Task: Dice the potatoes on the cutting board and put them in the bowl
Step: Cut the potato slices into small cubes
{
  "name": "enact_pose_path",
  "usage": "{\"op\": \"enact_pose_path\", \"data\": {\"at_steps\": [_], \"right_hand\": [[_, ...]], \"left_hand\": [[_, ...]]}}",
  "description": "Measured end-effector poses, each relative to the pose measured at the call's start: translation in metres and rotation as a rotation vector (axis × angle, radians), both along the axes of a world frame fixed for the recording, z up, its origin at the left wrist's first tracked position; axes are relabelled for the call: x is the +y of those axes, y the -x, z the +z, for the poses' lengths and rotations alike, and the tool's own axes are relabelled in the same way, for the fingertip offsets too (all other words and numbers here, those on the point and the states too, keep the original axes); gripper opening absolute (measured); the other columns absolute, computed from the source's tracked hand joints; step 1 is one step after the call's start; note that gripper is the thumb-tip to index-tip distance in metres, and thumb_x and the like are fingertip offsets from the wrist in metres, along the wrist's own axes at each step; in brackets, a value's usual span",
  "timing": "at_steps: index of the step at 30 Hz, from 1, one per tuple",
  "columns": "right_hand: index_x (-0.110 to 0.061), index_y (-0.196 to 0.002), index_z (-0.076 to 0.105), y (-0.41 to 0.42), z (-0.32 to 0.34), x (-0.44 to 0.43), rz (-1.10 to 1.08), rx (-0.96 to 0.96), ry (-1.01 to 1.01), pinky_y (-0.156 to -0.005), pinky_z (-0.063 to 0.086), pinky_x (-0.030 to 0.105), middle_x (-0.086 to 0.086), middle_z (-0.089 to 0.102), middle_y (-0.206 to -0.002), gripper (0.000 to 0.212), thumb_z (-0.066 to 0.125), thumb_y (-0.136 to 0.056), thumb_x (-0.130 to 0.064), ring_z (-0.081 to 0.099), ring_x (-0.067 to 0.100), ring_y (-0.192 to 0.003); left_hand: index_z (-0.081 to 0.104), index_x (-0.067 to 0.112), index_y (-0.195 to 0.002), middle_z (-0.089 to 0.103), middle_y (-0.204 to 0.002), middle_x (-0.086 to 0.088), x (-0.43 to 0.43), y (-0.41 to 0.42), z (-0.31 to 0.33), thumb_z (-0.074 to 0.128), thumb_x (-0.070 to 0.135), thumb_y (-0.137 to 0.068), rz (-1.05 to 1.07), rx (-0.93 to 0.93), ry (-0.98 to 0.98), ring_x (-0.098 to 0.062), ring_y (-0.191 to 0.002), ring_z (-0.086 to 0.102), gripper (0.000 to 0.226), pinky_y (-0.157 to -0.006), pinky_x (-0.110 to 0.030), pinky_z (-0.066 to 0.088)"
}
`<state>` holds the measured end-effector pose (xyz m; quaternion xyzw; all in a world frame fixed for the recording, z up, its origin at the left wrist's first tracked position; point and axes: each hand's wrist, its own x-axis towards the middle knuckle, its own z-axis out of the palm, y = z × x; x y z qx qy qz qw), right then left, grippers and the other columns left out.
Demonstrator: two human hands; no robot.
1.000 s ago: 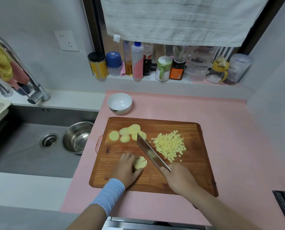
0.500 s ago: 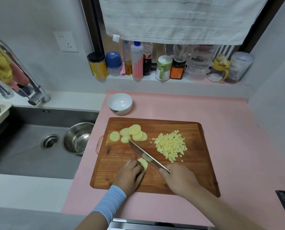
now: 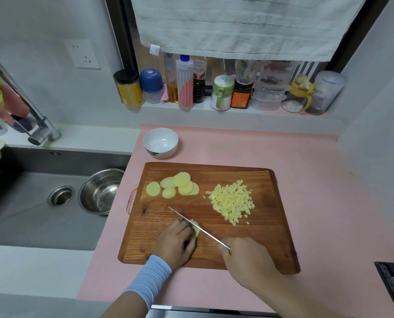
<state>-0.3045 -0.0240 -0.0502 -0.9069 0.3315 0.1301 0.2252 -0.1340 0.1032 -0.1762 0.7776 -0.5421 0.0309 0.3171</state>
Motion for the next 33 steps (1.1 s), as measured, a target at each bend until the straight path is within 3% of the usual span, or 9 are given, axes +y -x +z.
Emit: {"op": "enact_pose_path", "data": {"at_steps": [4,6,15,20,26,29,33], "right_hand": [[-0.024,-0.066,0.047,-0.016,-0.005,-0.007,-0.053,0.037,-0.091,-0.057,0.042,0.03,-0.007,0.057,-0.068,0.043,0.044,-0.104,-0.044,0.055,0.013,-0.062],[-0.024,-0.067,0.045,-0.029,-0.01,-0.009,-0.057,0.039,-0.102,-0.054,0.036,0.028,-0.008,0.055,-0.07,0.042,0.045,-0.104,-0.044,0.051,0.012,-0.062],[-0.027,-0.068,0.044,-0.035,-0.012,-0.004,-0.021,0.007,-0.087,-0.063,0.038,0.03,-0.009,0.053,-0.07,0.041,0.043,-0.105,-0.044,0.053,0.017,-0.07],[-0.026,-0.085,0.057,-0.022,-0.007,0.002,0.081,-0.03,-0.002,-0.064,0.042,0.033,-0.007,0.06,-0.074,0.033,0.039,-0.104,-0.047,0.057,0.02,-0.073],[-0.025,-0.066,0.042,-0.003,0.002,-0.003,0.062,-0.009,-0.023,-0.053,0.034,0.029,-0.008,0.051,-0.065,0.043,0.042,-0.104,-0.044,0.048,0.013,-0.061],[-0.025,-0.065,0.044,0.0,0.003,-0.007,0.055,0.034,-0.045,-0.05,0.031,0.022,-0.007,0.054,-0.066,0.044,0.043,-0.105,-0.045,0.049,0.009,-0.058],[-0.023,-0.064,0.043,-0.014,-0.006,-0.006,0.006,0.059,-0.129,-0.05,0.034,0.025,-0.007,0.052,-0.064,0.046,0.045,-0.105,-0.043,0.046,0.009,-0.055]], "left_hand": [[0.059,0.016,-0.074,0.056,-0.08,0.004,0.001,0.001,0.001,0.067,0.02,-0.084,0.007,0.007,0.011,-0.016,-0.076,0.051,0.014,-0.068,-0.028,0.048],[0.059,0.015,-0.073,0.055,-0.08,0.004,0.002,0.003,0.002,0.067,0.02,-0.084,0.019,0.008,0.018,-0.016,-0.076,0.051,0.014,-0.067,-0.028,0.048],[0.064,0.014,-0.082,0.058,-0.088,0.002,0.007,0.006,-0.005,0.064,0.019,-0.092,-0.01,-0.034,0.016,-0.02,-0.082,0.054,0.011,-0.071,-0.032,0.051],[0.067,0.013,-0.084,0.061,-0.09,0.002,0.007,0.005,-0.005,0.065,0.018,-0.092,-0.014,0.015,0.045,-0.02,-0.087,0.059,0.01,-0.079,-0.031,0.052],[0.067,0.013,-0.083,0.062,-0.092,0.003,0.007,0.004,-0.006,0.066,0.018,-0.091,0.002,0.038,0.074,-0.017,-0.084,0.058,0.009,-0.075,-0.031,0.052],[0.067,0.013,-0.083,0.061,-0.091,0.004,0.007,0.004,-0.006,0.068,0.017,-0.091,0.004,0.037,0.086,-0.016,-0.083,0.056,0.009,-0.073,-0.031,0.052],[0.067,0.014,-0.082,0.061,-0.09,0.005,0.007,0.004,-0.007,0.069,0.016,-0.09,0.006,0.054,0.082,-0.016,-0.083,0.057,0.008,-0.073,-0.032,0.052]]}}
